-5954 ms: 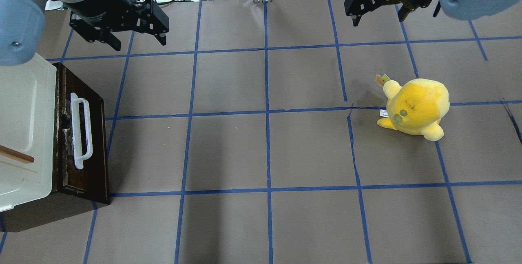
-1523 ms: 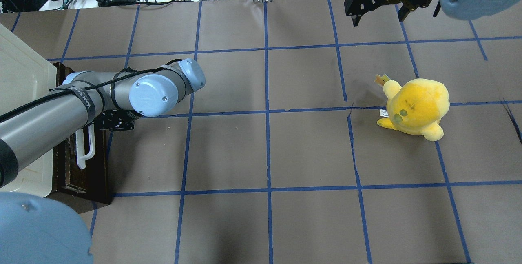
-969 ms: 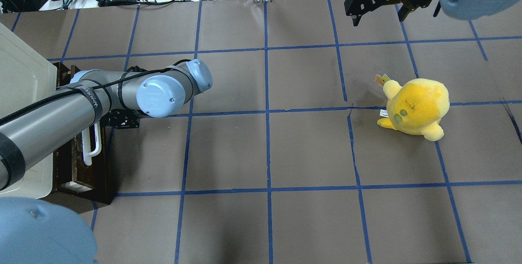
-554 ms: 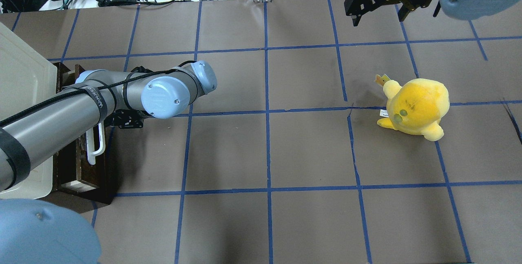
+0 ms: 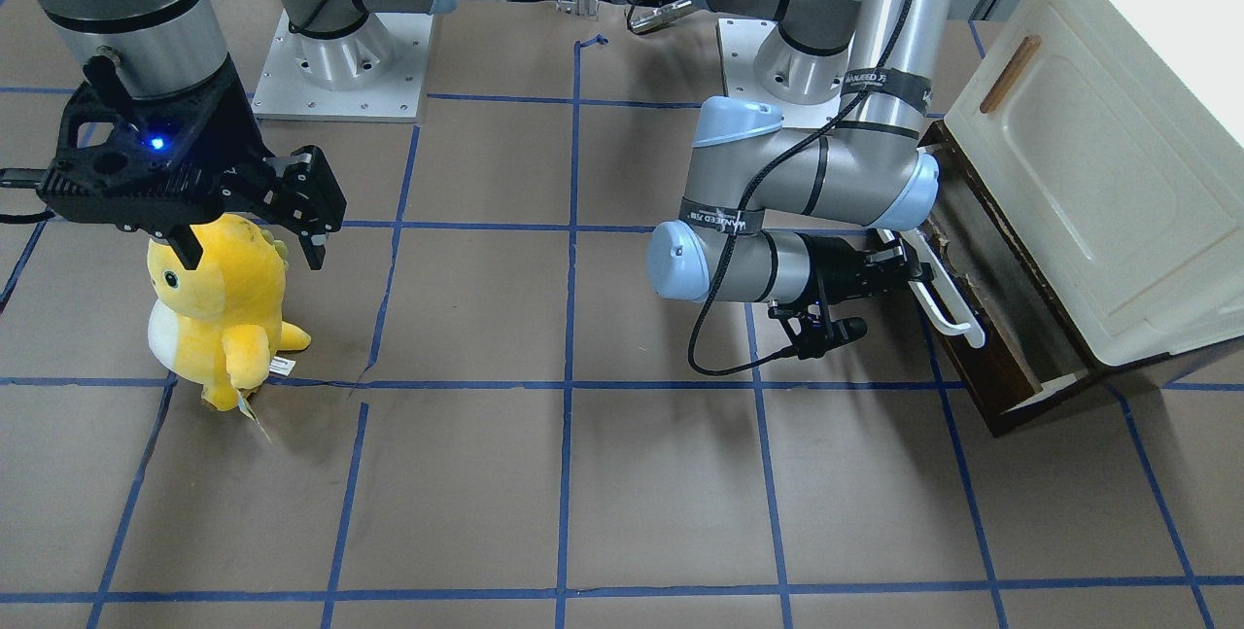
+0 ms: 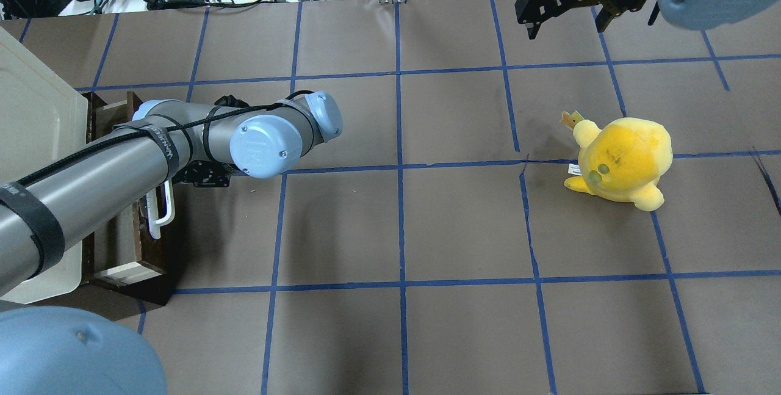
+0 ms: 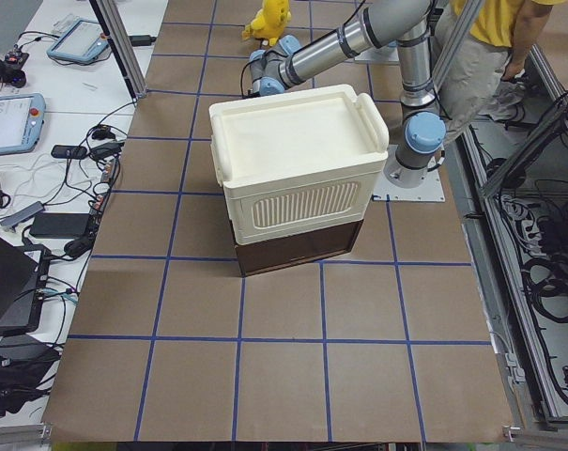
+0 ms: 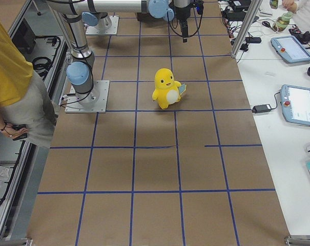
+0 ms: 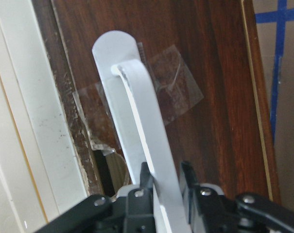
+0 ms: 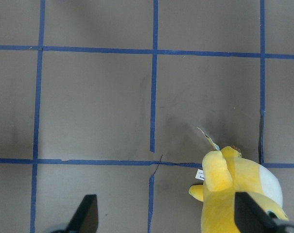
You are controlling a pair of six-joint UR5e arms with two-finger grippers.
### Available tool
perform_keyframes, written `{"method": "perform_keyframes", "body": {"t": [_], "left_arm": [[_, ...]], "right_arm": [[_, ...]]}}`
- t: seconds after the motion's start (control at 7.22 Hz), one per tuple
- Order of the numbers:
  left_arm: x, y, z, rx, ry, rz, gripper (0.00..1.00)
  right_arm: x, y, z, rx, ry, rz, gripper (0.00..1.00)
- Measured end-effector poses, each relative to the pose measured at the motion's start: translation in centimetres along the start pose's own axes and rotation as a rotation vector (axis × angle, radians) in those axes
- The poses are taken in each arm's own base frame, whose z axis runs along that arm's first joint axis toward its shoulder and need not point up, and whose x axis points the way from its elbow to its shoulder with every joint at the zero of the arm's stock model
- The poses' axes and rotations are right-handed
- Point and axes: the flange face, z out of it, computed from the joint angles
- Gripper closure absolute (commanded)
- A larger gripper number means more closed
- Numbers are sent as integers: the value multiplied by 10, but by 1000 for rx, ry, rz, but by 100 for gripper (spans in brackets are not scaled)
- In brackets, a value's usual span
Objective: Pull drawer sideways
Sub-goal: 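Pull the handle with the left gripper, sliding the drawer out sideways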
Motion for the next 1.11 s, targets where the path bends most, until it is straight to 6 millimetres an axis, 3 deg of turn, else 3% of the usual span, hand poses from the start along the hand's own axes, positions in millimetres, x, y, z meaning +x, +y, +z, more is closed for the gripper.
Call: {"method": "perform_keyframes", "body": {"t": [0.55, 0.97, 1.11], "left_arm": [[7, 6, -15, 28, 0, 4, 77], [13, 15, -37, 76, -5, 10, 77], [14, 16, -40, 83, -6, 12, 61]], "right_arm": [[0, 0, 0, 0, 0, 0, 0], [0, 0, 0, 0, 0, 0, 0], [0, 0, 0, 0, 0, 0, 0]]}}
